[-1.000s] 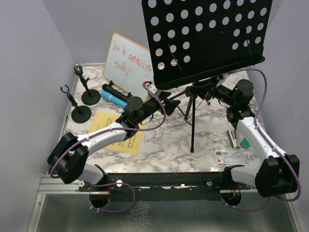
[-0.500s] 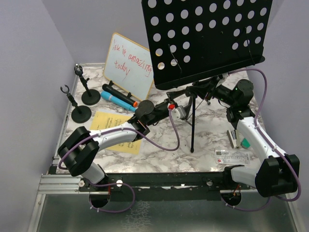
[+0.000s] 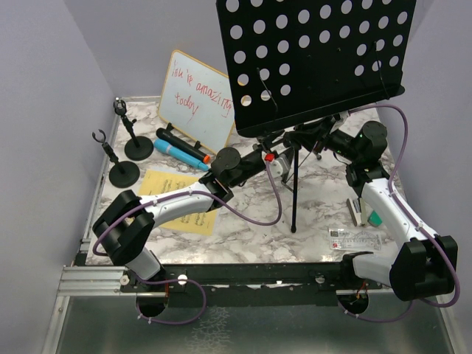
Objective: Pack up the instrument practice props
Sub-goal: Unscrew the knob on the music stand.
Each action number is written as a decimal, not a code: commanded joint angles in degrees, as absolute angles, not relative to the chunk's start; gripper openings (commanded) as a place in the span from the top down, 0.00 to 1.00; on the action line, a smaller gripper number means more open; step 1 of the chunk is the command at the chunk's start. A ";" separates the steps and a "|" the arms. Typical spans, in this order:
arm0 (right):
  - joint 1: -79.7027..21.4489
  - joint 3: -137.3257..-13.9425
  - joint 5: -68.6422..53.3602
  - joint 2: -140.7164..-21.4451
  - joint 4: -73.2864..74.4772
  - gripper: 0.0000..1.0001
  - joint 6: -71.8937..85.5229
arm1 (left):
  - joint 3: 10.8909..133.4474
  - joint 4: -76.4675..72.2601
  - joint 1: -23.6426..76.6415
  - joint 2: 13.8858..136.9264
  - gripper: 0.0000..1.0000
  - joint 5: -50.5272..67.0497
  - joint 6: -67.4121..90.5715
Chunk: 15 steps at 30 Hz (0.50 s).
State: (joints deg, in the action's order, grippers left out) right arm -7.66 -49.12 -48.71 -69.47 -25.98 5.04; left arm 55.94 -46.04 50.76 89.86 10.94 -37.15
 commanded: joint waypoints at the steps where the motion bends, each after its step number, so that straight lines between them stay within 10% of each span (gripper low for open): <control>1: -7.57 -47.37 -50.02 -70.67 -16.56 0.99 5.27 | 58.04 -42.21 51.15 90.71 0.45 9.88 -38.02; 15: -7.52 -47.41 -49.83 -70.80 -16.68 0.99 5.71 | 60.52 -39.54 51.40 90.85 0.79 6.69 -27.71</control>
State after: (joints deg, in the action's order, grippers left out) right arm -7.66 -49.12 -48.71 -69.47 -25.96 5.06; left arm 57.87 -40.49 51.11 90.39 10.48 -35.88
